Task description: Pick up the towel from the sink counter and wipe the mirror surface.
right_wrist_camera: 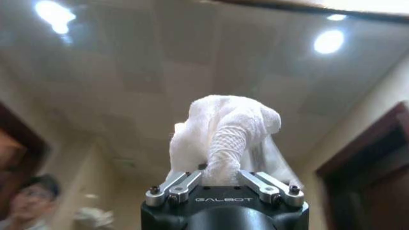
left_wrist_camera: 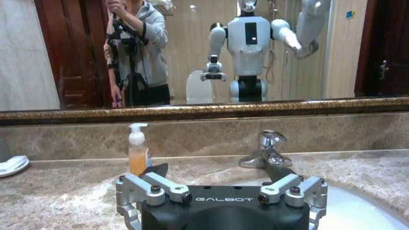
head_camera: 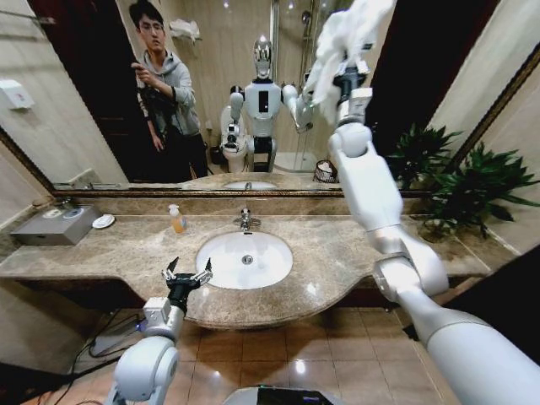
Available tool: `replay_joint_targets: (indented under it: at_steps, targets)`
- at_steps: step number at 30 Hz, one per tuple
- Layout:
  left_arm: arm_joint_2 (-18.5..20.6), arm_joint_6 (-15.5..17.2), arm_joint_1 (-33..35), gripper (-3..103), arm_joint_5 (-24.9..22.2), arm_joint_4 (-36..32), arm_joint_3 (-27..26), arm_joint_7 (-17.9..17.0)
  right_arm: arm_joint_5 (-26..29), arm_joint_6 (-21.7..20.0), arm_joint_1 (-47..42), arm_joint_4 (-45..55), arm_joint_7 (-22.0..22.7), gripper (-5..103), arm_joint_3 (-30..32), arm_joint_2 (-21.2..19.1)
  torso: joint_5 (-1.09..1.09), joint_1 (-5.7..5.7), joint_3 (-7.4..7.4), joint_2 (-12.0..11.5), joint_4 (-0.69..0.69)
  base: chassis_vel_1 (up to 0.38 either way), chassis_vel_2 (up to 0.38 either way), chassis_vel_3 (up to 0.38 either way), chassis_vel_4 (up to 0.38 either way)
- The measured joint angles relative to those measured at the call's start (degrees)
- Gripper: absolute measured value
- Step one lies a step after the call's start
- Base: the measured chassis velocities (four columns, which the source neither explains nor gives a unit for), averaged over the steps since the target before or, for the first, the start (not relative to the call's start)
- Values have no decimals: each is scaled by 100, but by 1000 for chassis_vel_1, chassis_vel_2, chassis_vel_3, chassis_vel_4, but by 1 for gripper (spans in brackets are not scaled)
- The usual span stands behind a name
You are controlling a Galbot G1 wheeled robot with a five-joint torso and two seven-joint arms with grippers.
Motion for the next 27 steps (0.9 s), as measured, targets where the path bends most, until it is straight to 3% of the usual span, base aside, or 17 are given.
replay_joint_targets:
  at_steps: [4, 11, 18, 27]
  targets:
    - [0, 0, 0, 100, 0, 0, 0, 0, -23, 104, 256, -384, -160, 9, -207, 511, -2, 0, 0, 0, 0, 0, 0, 0, 0]
    - [0, 0, 0, 100, 0, 0, 0, 0, -34, 169, 442, -602, -255, 9, -324, 814, -3, -1, 0, 0, -3, 0, 0, 0, 0]
    - [0, 0, 0, 100, 0, 0, 0, 0, -35, 177, 394, -739, -257, 9, -103, 672, 0, -1, 0, 0, -2, 0, 0, 0, 0]
    - [0, 0, 0, 100, 0, 0, 0, 0, -34, 180, 377, -809, -229, 9, 466, 140, 3, 0, 0, 0, -4, 0, 0, 0, 0]
